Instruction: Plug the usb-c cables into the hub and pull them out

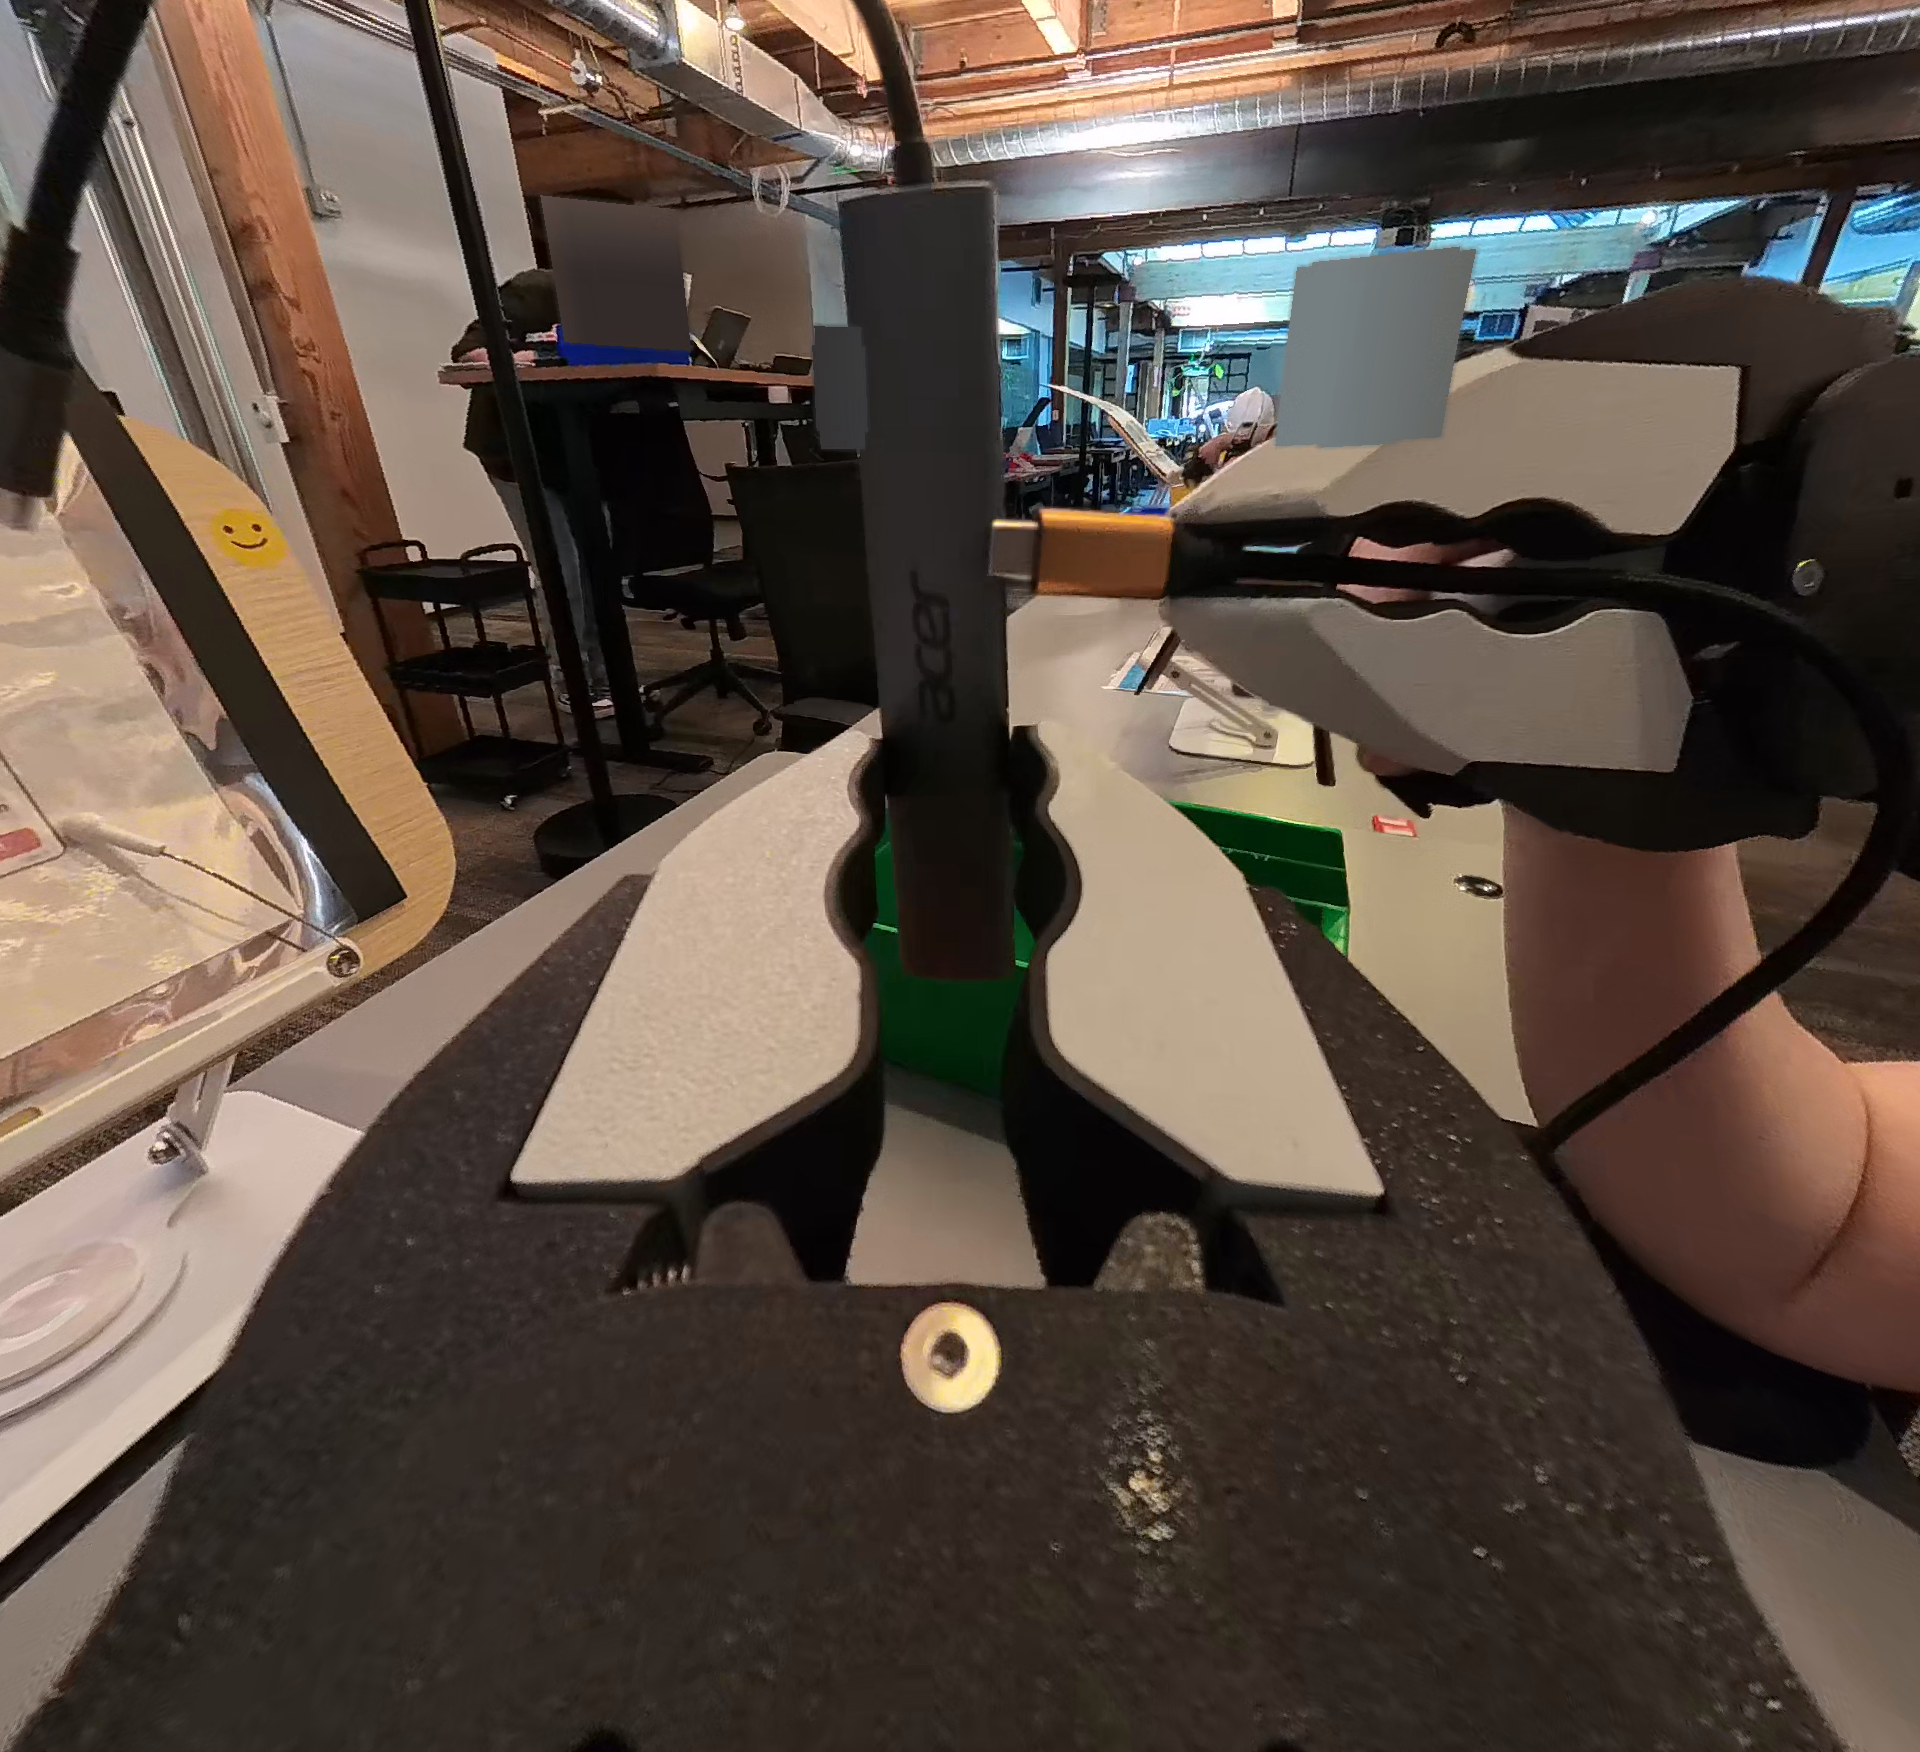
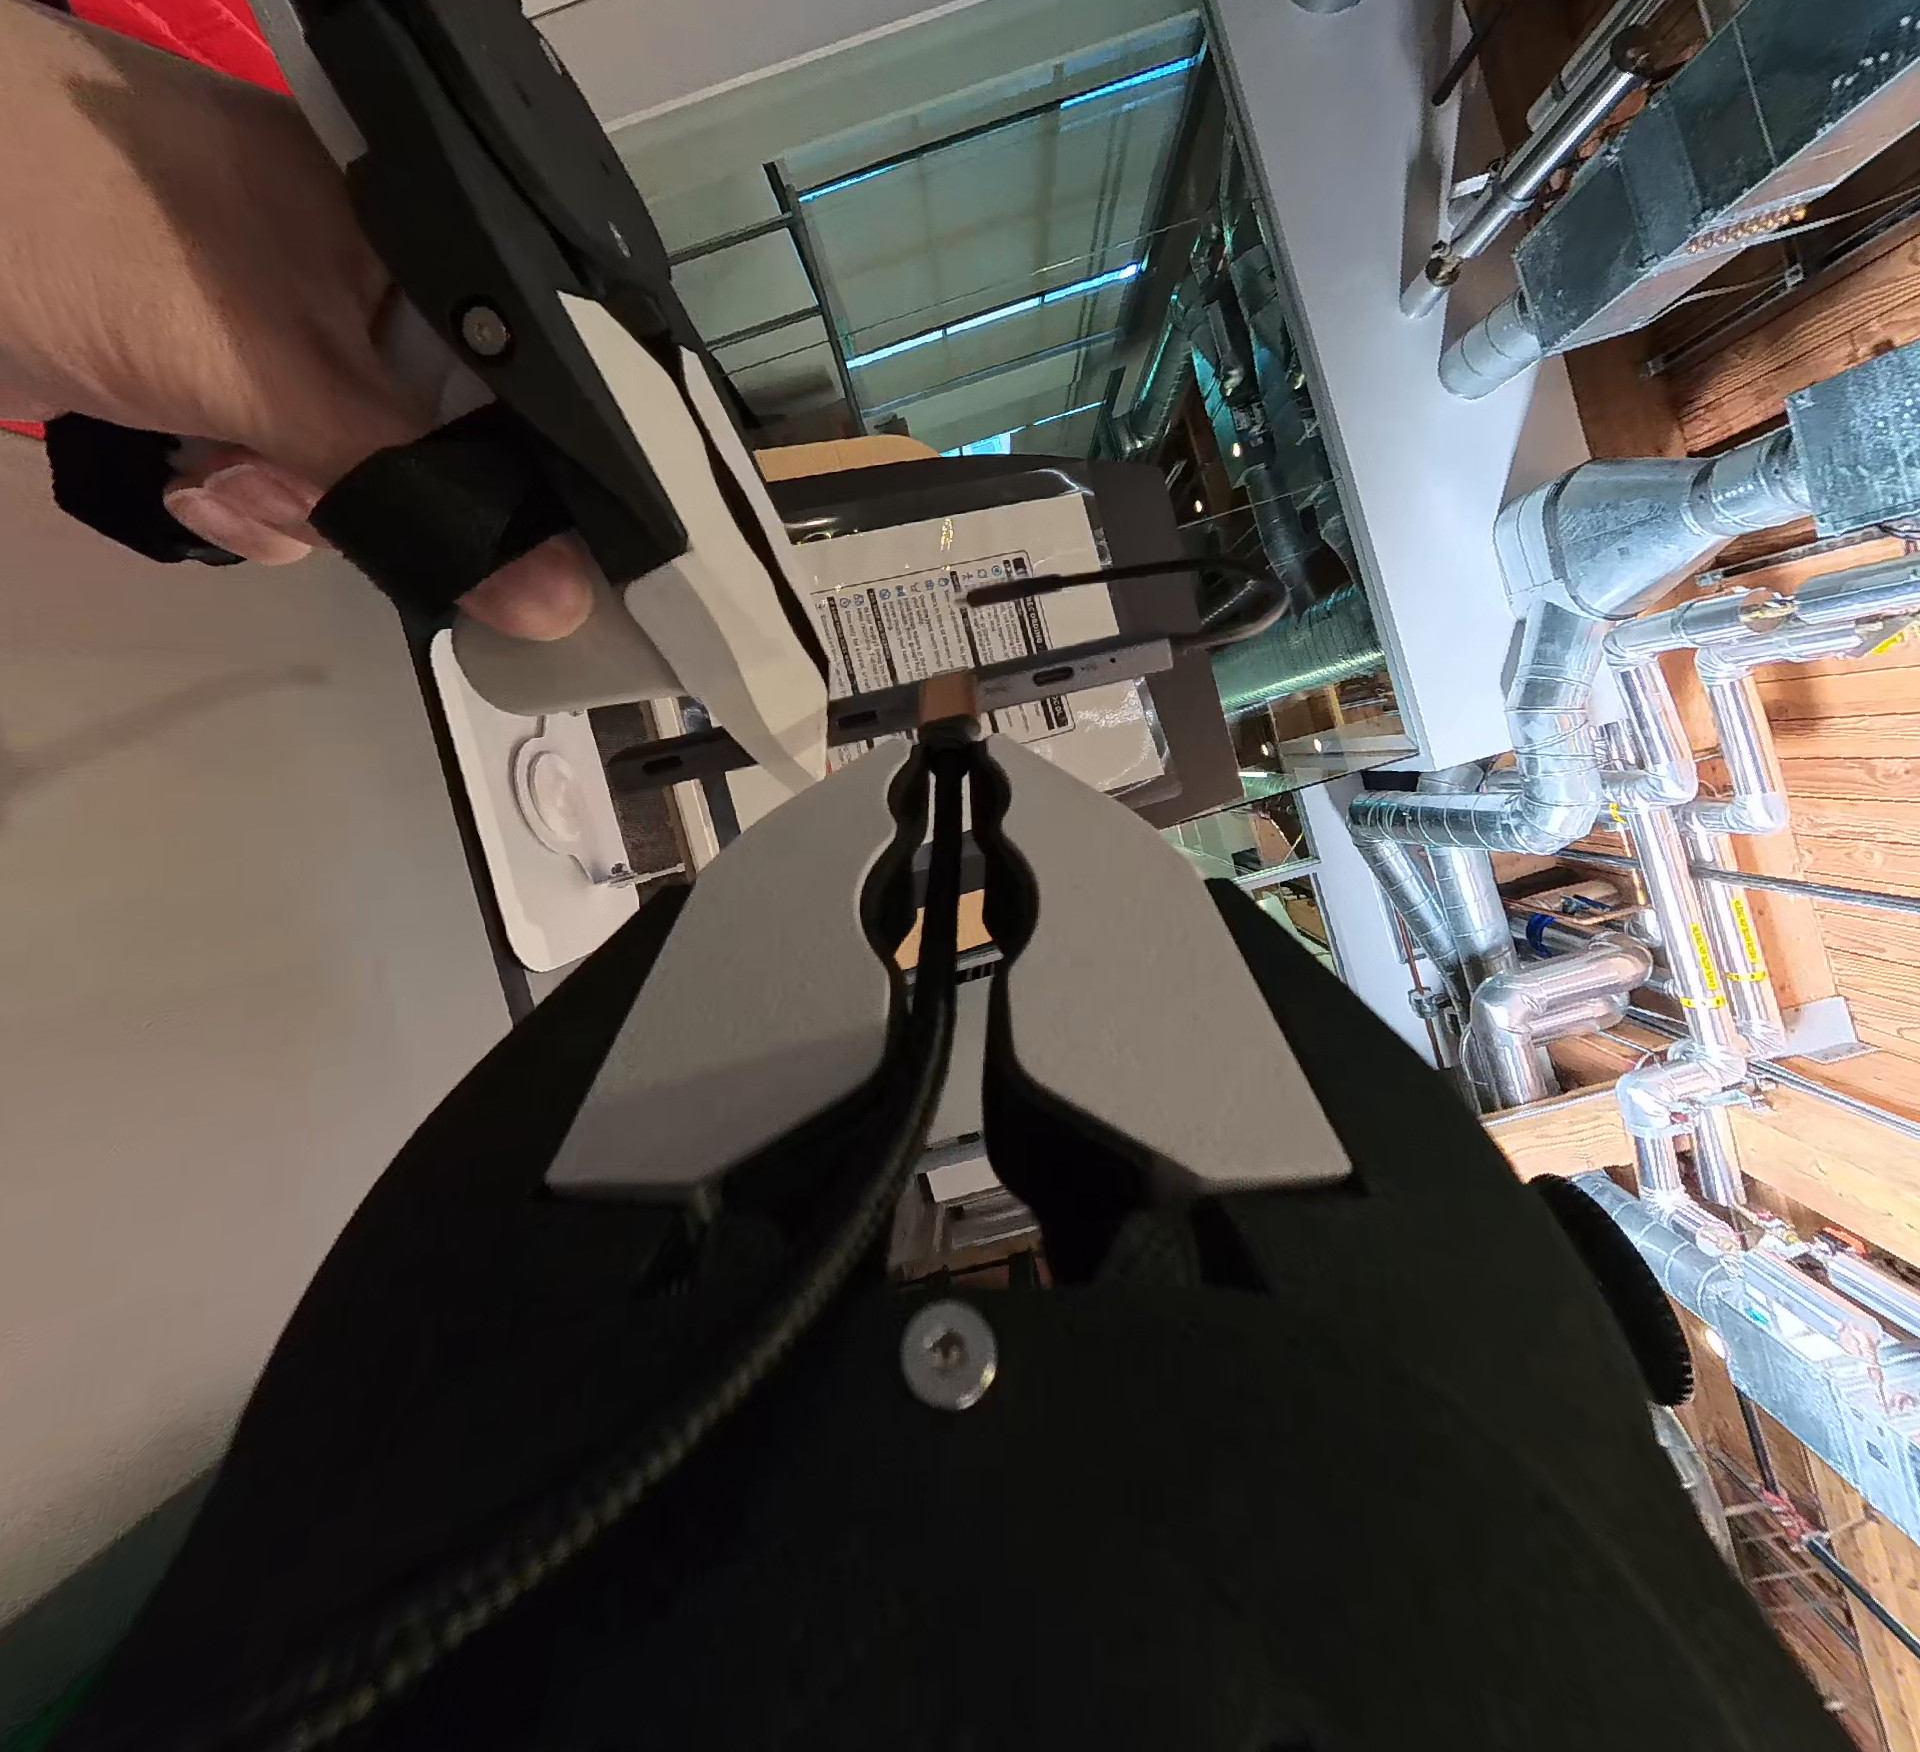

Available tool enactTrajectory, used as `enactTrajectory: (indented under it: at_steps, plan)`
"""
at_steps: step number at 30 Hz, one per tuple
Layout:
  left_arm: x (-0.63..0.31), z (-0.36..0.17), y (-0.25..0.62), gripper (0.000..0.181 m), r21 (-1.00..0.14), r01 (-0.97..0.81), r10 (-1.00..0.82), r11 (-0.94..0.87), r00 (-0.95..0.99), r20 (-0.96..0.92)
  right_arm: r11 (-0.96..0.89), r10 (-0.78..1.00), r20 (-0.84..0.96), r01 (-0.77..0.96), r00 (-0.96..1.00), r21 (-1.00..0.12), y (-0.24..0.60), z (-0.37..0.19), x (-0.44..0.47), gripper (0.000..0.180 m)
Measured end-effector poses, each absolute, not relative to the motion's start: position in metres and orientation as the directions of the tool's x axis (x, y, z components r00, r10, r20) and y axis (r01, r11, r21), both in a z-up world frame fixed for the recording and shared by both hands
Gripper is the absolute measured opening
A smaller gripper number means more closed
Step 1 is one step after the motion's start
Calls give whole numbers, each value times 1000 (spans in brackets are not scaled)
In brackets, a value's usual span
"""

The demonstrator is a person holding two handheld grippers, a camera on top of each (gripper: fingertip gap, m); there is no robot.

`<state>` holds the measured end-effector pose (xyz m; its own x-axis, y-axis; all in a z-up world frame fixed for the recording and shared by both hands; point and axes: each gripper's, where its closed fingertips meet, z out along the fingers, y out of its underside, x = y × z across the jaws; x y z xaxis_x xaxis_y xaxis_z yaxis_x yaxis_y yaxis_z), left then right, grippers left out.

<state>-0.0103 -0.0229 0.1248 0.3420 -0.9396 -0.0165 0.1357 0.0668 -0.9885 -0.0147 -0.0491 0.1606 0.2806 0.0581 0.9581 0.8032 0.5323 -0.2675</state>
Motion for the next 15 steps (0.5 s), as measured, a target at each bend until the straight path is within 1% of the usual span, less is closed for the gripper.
enactTrajectory:
  at_steps: [9, 12, 15]
  plan:
    - [-11, 125, -22, 22, -988, 134, -937, 76, 348, -25, 520, 76, 955, 806, 286, -283, -47, 160, -11, 8]
    - [-11, 121, -18, 22, -987, 82, -911, 137, 402, -93, 498, 121, 945, 805, 305, -324, -45, 158, -10, 8]
    - [-13, 120, -16, 23, -970, -4, -854, 243, 473, -216, 471, 174, 926, 797, 335, -377, -43, 156, -7, 7]
